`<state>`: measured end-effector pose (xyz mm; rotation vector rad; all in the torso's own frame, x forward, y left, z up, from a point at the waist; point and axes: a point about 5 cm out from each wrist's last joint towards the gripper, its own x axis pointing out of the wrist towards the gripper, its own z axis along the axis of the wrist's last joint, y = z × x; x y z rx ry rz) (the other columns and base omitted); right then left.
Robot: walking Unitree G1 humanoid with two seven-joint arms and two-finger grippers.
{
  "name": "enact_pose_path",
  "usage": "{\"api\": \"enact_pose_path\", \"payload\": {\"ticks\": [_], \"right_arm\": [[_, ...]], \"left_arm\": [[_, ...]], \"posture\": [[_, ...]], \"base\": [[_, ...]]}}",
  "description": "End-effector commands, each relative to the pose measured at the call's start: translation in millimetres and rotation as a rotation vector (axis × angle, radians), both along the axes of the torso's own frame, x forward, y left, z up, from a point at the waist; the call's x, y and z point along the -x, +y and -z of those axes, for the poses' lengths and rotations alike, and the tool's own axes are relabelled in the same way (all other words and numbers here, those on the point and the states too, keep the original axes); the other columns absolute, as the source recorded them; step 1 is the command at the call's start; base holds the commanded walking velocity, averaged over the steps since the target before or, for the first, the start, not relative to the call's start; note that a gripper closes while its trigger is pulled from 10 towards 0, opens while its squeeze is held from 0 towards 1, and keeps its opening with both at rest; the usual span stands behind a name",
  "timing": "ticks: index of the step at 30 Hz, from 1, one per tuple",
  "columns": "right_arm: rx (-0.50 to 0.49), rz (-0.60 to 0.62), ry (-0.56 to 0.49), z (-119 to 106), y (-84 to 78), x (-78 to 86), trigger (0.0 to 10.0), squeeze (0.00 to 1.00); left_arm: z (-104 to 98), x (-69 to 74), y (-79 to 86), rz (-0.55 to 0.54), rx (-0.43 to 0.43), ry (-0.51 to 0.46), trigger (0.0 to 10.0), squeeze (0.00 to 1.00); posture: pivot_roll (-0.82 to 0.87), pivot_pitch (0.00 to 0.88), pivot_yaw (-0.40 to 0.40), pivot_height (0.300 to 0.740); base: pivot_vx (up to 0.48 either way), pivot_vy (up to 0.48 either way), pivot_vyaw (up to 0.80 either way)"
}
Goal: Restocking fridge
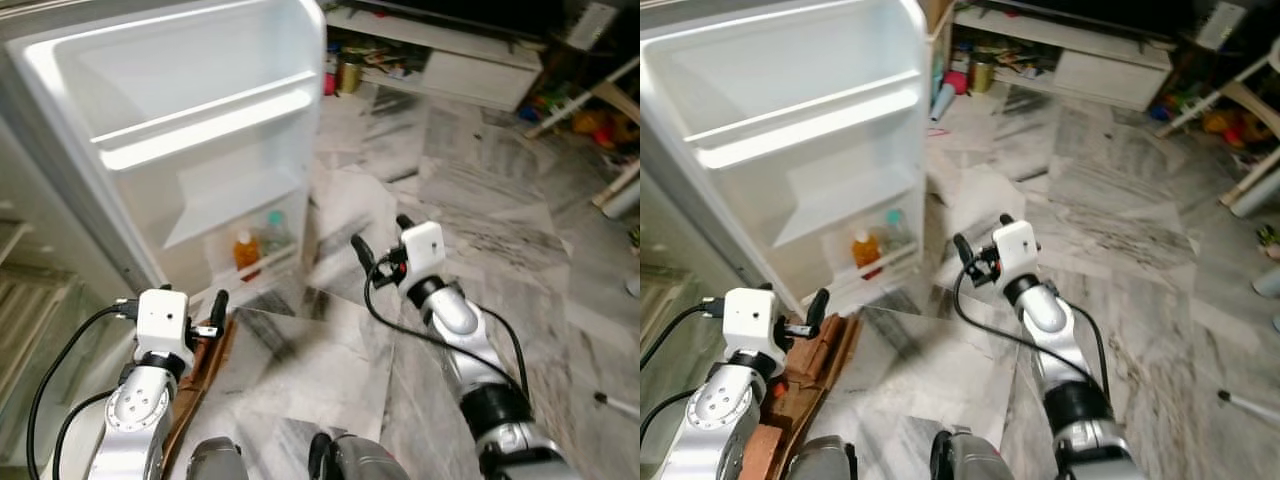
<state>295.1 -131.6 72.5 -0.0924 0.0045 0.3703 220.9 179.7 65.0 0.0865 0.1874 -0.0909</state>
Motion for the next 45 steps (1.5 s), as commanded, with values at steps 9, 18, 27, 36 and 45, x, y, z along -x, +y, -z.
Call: {"api": "enact_pose_path", "payload": {"ticks": [9,18,27,36,45], "right_arm": [[-0.037,0.041,-0.005,-8,-0.6,15.1,10.0,0.0],[-0.036,0.065,0.02,-11,-11.2,20.9,10.0,0.0],[-0.056,0.157,0.043,-11,-15.7,25.7,10.0,0.0],[-0.028,0.142,0.012,-27,-16.3,43.8,10.0,0.0],[-0.039,0.325,-0.032,-27,-40.3,47.5,10.0,0.0]], "left_arm": [[3,-5.5,-13.8,0.053,0.019,0.001,10.0,0.0],[6,-21.3,-16.3,0.128,-0.026,0.011,10.0,0.0],[6,-46.6,-8.2,0.186,-0.084,0.012,10.0,0.0],[0,-65.3,-18.6,0.254,-0.075,-0.021,10.0,0.0],[4,-60.4,-9.4,0.136,-0.031,-0.043,10.0,0.0]], "posture": [[0.09,0.067,-0.044,0.74],[0.07,0.04,0.02,0.74],[0.03,0.023,0.083,0.74],[-0.09,0.048,0.126,0.74],[-0.07,0.013,0.061,0.74]], "base": [[0.0,-0.329,-0.25],[0.0,-0.22,0.0],[0.0,0.0,0.0],[0.0,0.0,0.0],[0.0,0.0,0.0]]}}
